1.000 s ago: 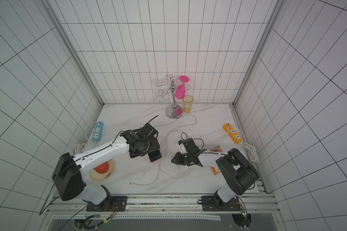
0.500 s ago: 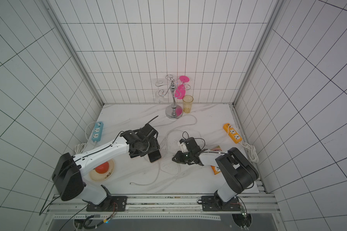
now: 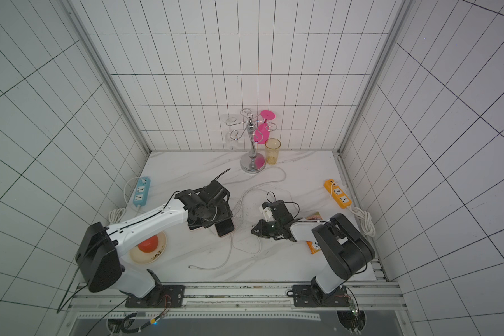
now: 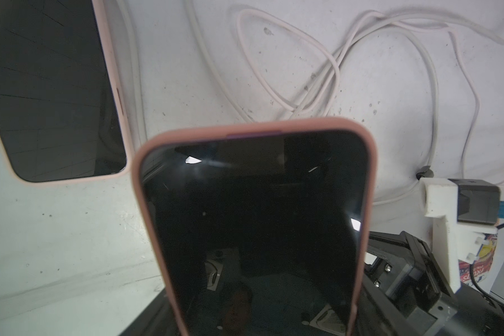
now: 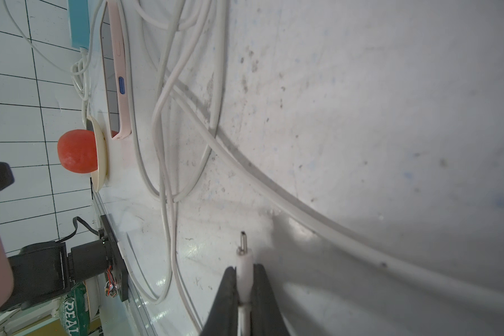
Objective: Plug the charging cable into the phone
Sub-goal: Insert the charging cable into the phone.
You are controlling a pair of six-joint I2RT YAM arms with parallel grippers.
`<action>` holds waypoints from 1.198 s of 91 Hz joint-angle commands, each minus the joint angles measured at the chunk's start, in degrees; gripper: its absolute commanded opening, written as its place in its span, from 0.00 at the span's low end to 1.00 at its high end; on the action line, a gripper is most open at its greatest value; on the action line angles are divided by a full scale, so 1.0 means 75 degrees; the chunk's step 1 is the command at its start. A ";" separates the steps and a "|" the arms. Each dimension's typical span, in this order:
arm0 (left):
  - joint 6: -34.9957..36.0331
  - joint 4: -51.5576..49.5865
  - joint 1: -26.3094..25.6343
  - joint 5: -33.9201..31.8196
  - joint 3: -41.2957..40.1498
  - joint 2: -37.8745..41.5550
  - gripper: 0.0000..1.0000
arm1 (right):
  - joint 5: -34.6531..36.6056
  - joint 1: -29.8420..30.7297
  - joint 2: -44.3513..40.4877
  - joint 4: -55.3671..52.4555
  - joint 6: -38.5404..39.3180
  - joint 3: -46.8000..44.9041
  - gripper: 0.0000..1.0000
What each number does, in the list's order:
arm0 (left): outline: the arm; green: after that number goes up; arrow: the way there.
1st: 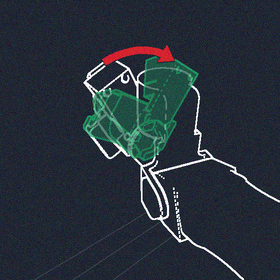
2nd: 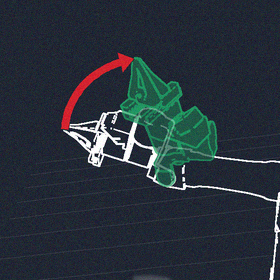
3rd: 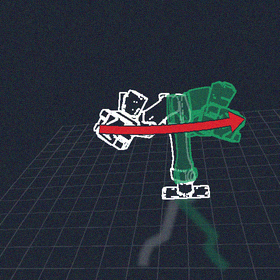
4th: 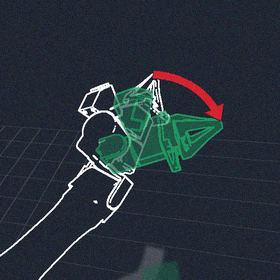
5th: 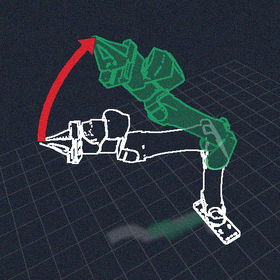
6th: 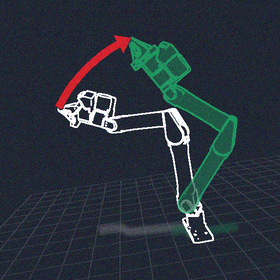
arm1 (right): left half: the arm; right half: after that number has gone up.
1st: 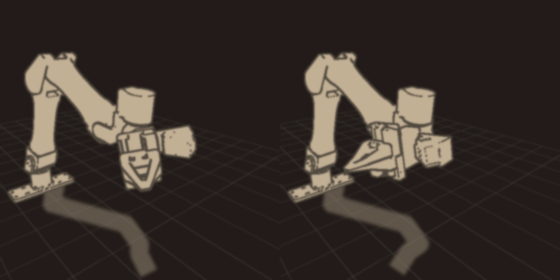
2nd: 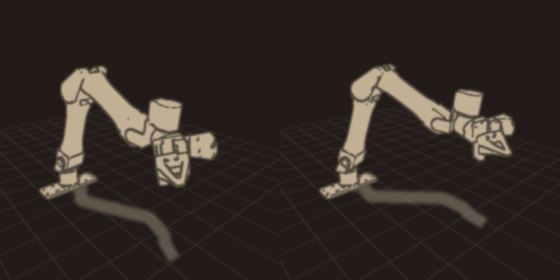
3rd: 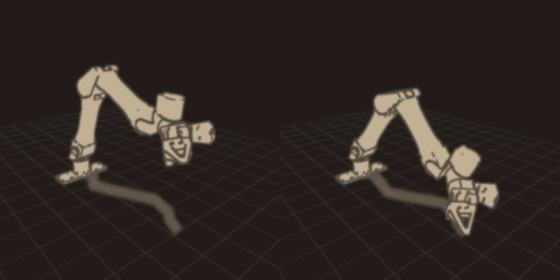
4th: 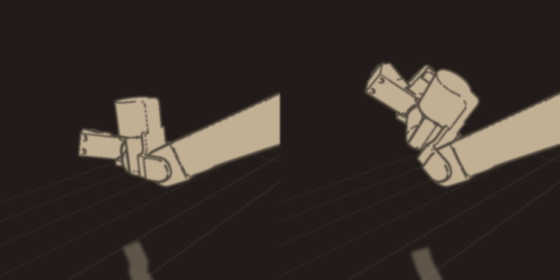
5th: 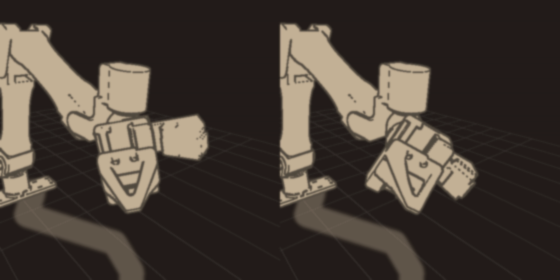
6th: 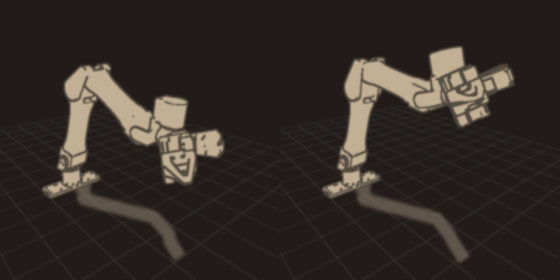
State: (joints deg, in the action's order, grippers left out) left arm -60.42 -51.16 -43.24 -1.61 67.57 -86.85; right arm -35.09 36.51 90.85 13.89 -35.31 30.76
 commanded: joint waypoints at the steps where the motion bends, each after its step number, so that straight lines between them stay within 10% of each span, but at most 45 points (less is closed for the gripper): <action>1: 0.0064 0.0256 -0.0035 -0.0005 0.0069 0.0271 0.00 | 0.0109 -0.0075 -0.0458 -0.0082 0.0317 -0.0221 0.00; 46: -0.0061 0.0177 -0.0110 0.0045 0.0594 0.0762 0.00 | 0.0683 0.0930 -0.4836 -0.1168 0.0933 -0.0784 0.00; 109: -0.0463 0.0679 -0.0396 0.0091 0.0934 0.0711 0.00 | 0.0595 0.2290 -0.4149 -0.1266 0.0278 0.0409 0.00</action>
State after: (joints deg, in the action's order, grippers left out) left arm -63.22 -49.34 -45.82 -1.15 72.10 -81.71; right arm -30.76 52.80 58.22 2.42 -32.21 31.46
